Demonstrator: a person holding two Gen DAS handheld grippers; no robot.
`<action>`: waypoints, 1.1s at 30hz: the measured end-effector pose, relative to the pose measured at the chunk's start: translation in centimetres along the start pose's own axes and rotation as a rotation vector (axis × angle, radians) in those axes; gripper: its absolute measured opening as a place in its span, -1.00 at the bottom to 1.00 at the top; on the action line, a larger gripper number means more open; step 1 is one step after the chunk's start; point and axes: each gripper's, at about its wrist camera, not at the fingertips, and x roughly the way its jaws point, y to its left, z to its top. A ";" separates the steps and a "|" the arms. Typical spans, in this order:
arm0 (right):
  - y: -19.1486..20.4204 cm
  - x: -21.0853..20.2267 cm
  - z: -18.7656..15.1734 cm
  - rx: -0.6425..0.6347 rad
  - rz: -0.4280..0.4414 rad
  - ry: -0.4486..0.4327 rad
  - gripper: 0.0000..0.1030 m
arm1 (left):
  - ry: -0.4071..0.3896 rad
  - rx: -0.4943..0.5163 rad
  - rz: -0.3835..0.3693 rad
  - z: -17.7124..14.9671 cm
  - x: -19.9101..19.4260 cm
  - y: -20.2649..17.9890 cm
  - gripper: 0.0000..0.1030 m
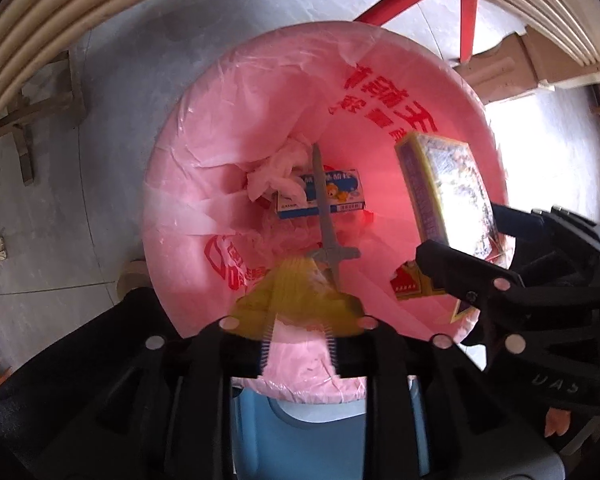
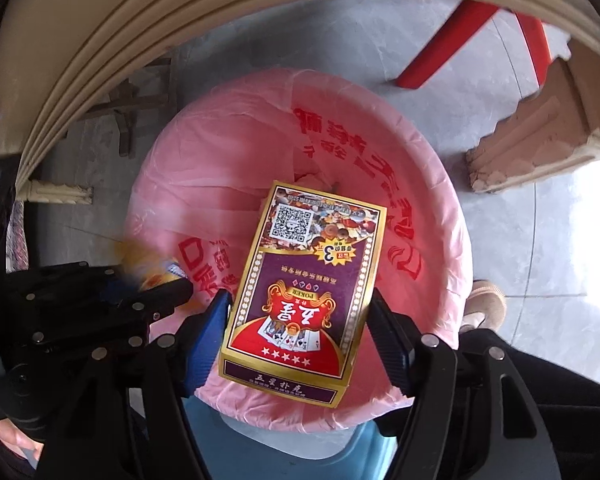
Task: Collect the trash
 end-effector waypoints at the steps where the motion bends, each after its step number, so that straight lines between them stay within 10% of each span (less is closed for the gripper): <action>1: -0.2 0.0 0.1 0.009 -0.003 -0.001 0.35 | 0.003 -0.010 0.005 0.2 0.0 0.1 -0.28; 8: -1.1 -0.5 0.3 0.045 0.004 -0.019 0.51 | 0.004 -0.033 0.040 0.7 -0.1 0.6 0.18; 33: -2.6 -5.0 -1.6 0.080 -0.139 -0.119 0.51 | -0.107 0.112 0.164 -1.3 -3.3 -4.8 0.46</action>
